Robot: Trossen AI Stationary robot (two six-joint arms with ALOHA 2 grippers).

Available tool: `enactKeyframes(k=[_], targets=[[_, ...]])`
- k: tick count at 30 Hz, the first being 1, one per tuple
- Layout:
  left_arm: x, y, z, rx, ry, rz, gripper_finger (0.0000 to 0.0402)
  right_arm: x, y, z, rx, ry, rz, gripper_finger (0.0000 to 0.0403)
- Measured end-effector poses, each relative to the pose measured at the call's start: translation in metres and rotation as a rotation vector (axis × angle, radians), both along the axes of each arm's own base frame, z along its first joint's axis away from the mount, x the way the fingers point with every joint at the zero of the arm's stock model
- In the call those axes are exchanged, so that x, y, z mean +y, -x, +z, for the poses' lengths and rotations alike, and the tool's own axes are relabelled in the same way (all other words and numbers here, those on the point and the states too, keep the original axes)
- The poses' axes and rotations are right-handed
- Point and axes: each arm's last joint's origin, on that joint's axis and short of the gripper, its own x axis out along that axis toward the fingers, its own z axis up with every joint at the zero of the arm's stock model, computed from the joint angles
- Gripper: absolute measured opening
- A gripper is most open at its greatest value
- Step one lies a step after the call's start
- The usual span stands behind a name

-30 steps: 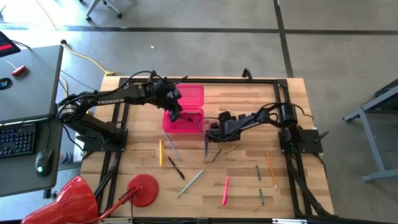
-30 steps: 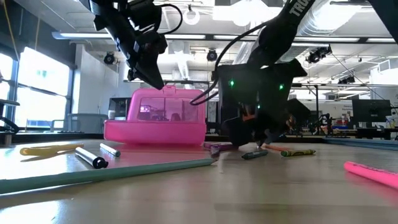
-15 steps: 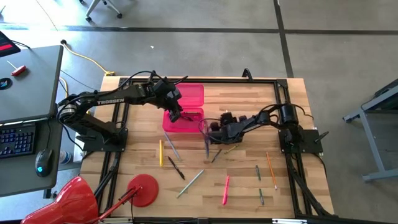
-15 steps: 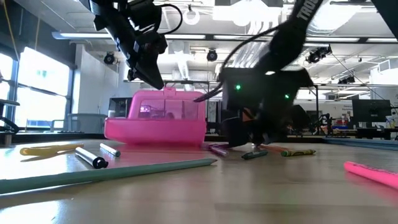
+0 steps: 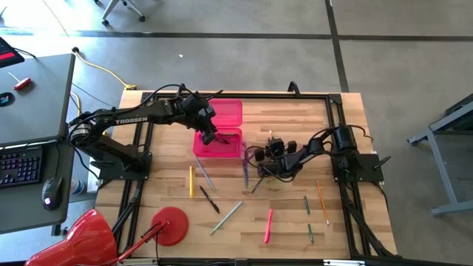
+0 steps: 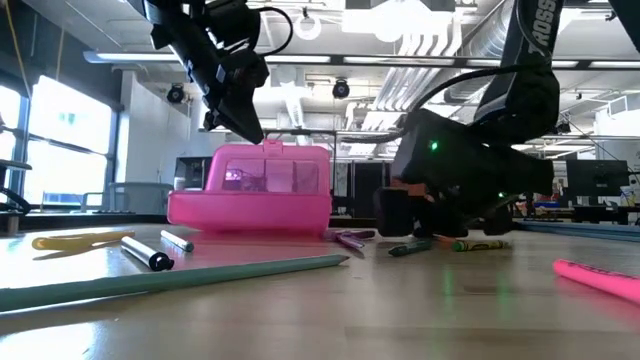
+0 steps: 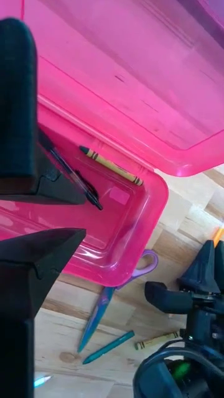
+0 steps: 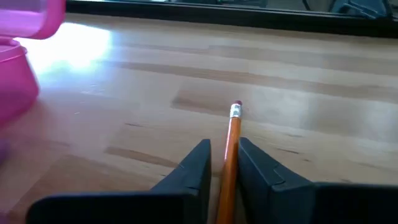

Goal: Pick & place school supplies into a supply box
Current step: Put the top yellow pencil into the pink supply box

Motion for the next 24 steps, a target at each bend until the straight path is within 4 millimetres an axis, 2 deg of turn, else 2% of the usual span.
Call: enactKeyframes(k=[5, 10, 14, 18, 21, 24], targets=[[0.000, 0.000, 0.000, -0.002, 0.012, 0.014, 0.0101, 0.000, -0.006, 0.013, 0.047, -0.023, 0.050, 0.0031], [0.000, 0.000, 0.000, 0.001, 0.014, 0.015, 0.0101, 0.004, -0.013, 0.055, 0.099, -0.049, 0.167, 0.0008], [0.000, 0.000, 0.000, 0.001, 0.010, 0.016, 0.0101, 0.005, -0.023, 0.101, 0.069, 0.007, 0.252, 0.0001], [0.000, 0.000, 0.000, 0.002, 0.011, 0.014, 0.0101, 0.005, -0.025, 0.136, 0.099, 0.087, 0.315, 0.0002], [-0.001, 0.001, -0.001, 0.013, 0.027, 0.006, 0.0101, 0.005, -0.036, 0.161, 0.093, 0.130, 0.454, 0.0001], [-0.003, 0.007, 0.004, 0.094, 0.064, 0.006, 0.0101, 0.001, -0.050, 0.174, 0.047, 0.140, 0.661, 0.0001]])
